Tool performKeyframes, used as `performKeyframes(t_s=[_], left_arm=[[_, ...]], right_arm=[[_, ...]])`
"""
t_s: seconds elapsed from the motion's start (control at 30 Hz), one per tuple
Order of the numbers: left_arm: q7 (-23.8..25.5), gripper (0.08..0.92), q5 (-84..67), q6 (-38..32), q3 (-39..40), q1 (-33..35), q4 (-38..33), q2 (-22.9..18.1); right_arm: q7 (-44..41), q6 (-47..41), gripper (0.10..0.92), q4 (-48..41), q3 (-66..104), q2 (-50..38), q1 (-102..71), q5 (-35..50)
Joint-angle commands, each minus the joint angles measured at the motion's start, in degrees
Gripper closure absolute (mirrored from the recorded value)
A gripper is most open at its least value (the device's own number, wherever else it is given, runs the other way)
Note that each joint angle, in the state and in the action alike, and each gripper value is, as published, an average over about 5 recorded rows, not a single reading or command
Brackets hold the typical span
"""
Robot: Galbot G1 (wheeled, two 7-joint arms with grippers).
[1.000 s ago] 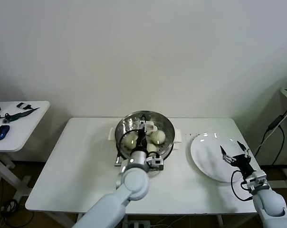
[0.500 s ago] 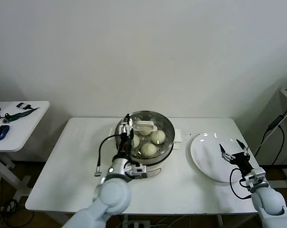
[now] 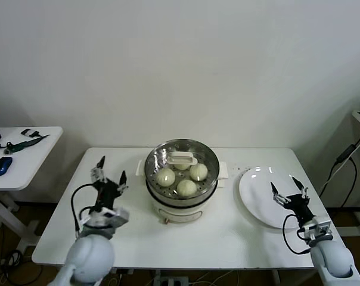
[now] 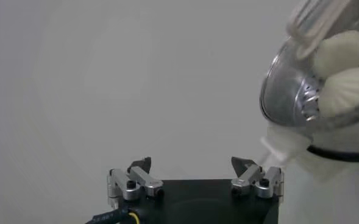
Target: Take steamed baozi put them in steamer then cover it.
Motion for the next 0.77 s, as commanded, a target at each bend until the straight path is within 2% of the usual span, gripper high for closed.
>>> performKeyframes(t_s=[0.03,0.23,0.43,0.77], left_arm=[[-2.7,0.177,-39.2,-35.3,-24.4,13.0,10.0,-7.5],[-0.5,0.177,-39.8,-37.2,-24.8,15.0,13.0,-8.5],[1.3,0.177,-39.9,-37.6,-24.6,14.7,13.1,-9.0],[1.9,0.177,-36.9,-38.9,-23.9,14.2,13.3,-10.3]], right_arm=[[0.0,-0.7,0.203,4.7,0.8,3.0,-3.7,0.3],[-0.7,-0.6,0.203,5.7,1.6,4.3,-5.4,0.3],[-1.1,-0.6,0.203,5.8,2.2,4.5,-5.7,0.6],[-1.2,-0.8,0.203,6.0,3.2,3.9,-6.8,-1.2]])
